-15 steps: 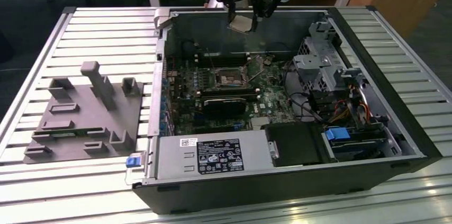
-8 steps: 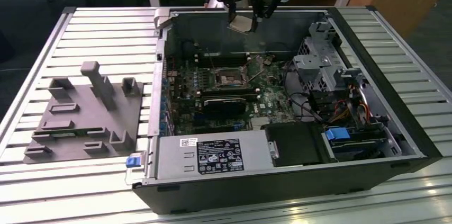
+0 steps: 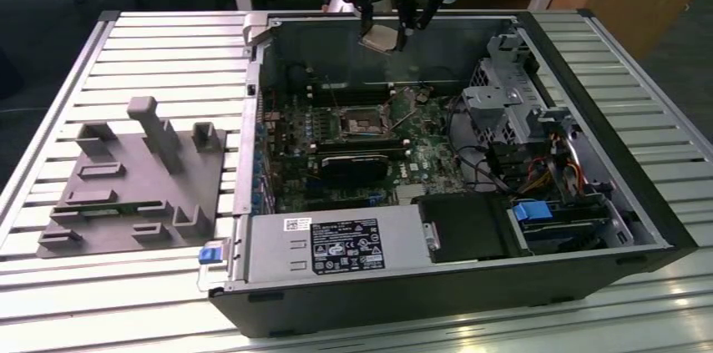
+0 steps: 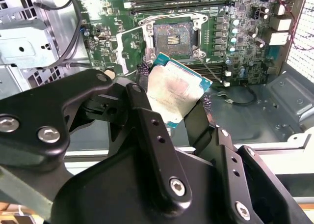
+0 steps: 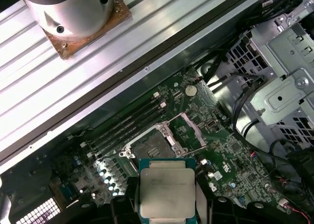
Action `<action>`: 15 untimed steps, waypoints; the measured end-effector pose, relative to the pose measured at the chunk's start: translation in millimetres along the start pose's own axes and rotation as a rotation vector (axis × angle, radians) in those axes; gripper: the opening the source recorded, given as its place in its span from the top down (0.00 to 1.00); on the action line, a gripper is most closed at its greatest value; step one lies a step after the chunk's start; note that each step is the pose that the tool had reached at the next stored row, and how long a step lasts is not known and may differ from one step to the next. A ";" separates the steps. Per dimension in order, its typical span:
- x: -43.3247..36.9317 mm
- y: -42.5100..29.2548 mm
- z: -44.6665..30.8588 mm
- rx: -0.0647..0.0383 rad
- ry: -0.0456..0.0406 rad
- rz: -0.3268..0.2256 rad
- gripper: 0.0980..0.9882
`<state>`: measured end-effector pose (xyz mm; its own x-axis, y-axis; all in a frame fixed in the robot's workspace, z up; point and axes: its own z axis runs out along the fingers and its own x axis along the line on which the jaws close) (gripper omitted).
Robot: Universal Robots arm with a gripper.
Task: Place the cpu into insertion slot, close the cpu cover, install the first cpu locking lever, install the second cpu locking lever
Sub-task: 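Place the cpu into insertion slot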
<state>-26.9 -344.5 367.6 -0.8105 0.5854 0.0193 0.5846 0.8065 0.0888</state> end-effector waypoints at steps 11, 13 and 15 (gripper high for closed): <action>0.0 0.0 0.6 -0.001 -0.0039 0.044 0.50; 0.0 -0.1 0.7 -0.001 -0.0046 0.051 0.50; 0.0 -0.1 0.8 -0.001 -0.0054 0.060 0.50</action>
<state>-26.8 -344.5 366.7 -0.7739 0.6330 0.0193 0.6320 0.7699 0.0887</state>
